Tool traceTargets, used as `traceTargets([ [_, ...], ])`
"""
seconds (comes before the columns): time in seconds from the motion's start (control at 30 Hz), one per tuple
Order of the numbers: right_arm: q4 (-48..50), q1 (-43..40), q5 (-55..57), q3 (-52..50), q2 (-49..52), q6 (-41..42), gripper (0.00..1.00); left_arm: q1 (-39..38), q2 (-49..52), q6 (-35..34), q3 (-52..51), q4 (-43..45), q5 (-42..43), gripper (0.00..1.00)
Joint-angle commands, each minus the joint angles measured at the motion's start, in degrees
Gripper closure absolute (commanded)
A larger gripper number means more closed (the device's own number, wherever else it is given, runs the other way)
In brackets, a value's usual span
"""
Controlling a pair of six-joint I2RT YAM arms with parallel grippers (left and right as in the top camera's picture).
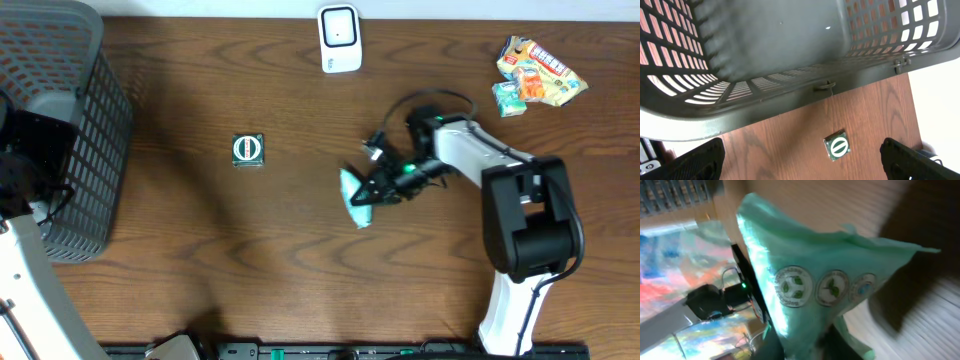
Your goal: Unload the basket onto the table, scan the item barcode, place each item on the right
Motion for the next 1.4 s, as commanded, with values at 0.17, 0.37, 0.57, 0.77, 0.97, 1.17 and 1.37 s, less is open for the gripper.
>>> traceTargets([
  [0.17, -5.57, -11.93, 14.19, 4.26, -0.72, 4.68, 0.62, 0.22, 0.02, -0.09, 0.15, -0.15, -0.33, 0.02],
  [0.37, -19.98, -14.97, 18.21, 15.34, -0.72, -0.52, 0.62, 0.22, 0.02, -0.07, 0.15, -0.15, -0.33, 0.02],
  [0.57, -24.44, -11.28, 18.62, 20.11, -0.72, -2.84, 0.61, 0.22, 0.02, -0.09, 0.15, -0.15, -0.33, 0.03],
  [0.77, -23.82, -5.66, 22.16, 20.11, -0.72, -1.99, 0.60, 0.22, 0.00, -0.09, 0.15, -0.15, -0.33, 0.02],
  [0.97, -21.79, 2.23, 37.73, 20.31, -0.72, 8.66, 0.59, 0.22, 0.02, -0.07, 0.15, -0.15, -0.33, 0.02],
  [1.17, -21.29, 7.45, 45.29, 21.73, -0.74, 14.64, 0.59, 0.22, 0.02, -0.07, 0.15, -0.15, -0.33, 0.02],
  [1.37, -22.62, 11.43, 46.27, 25.99, -0.74, 15.04, 0.57, 0.22, 0.02, -0.07, 0.15, -0.15, -0.33, 0.02],
])
